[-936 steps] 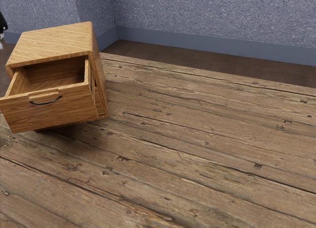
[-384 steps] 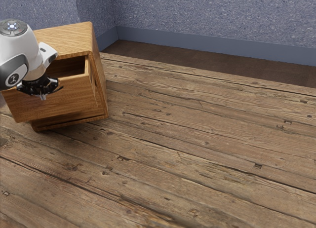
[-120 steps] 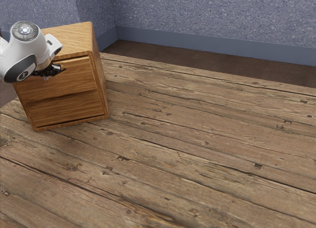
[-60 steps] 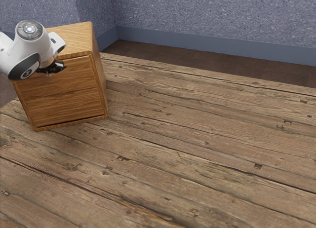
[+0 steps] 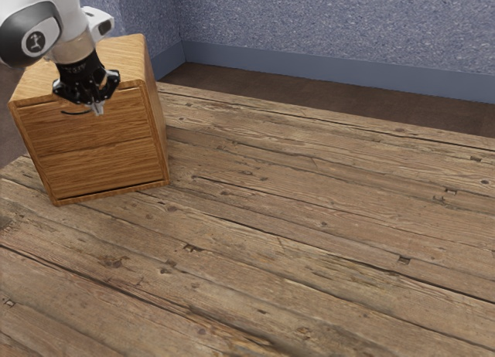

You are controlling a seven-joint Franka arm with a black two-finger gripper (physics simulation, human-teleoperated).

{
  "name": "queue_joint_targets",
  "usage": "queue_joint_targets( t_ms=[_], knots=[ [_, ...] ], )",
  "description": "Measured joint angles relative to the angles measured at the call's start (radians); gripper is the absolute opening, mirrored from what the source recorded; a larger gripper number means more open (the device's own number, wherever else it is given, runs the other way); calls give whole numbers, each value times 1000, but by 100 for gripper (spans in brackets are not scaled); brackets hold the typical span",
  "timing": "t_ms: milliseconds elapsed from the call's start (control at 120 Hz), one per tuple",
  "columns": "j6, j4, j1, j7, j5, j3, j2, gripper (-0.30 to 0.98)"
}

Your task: Push the drawer handle with one arm to close the drawer

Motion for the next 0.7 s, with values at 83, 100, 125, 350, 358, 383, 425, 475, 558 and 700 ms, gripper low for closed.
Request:
queue_joint_targets(
  t_ms=[83,100,125,350,358,383,425,475,558,700],
  knots=[
    [-102,45,-36,6,-28,3,-1,-10],
    [-118,55,-43,10,-32,3,0,-10],
    [-139,67,-50,17,-36,4,0,-9],
    [-282,134,-87,77,-58,12,6,-1],
    [-285,134,-88,79,-59,13,6,1],
    [-293,134,-91,84,-61,15,6,7],
    [-305,134,-97,92,-63,18,6,16],
    [-316,134,-100,101,-64,20,6,27],
    [-337,137,-105,114,-66,21,4,41],
    [-361,136,-114,134,-68,22,0,54]
  ],
)
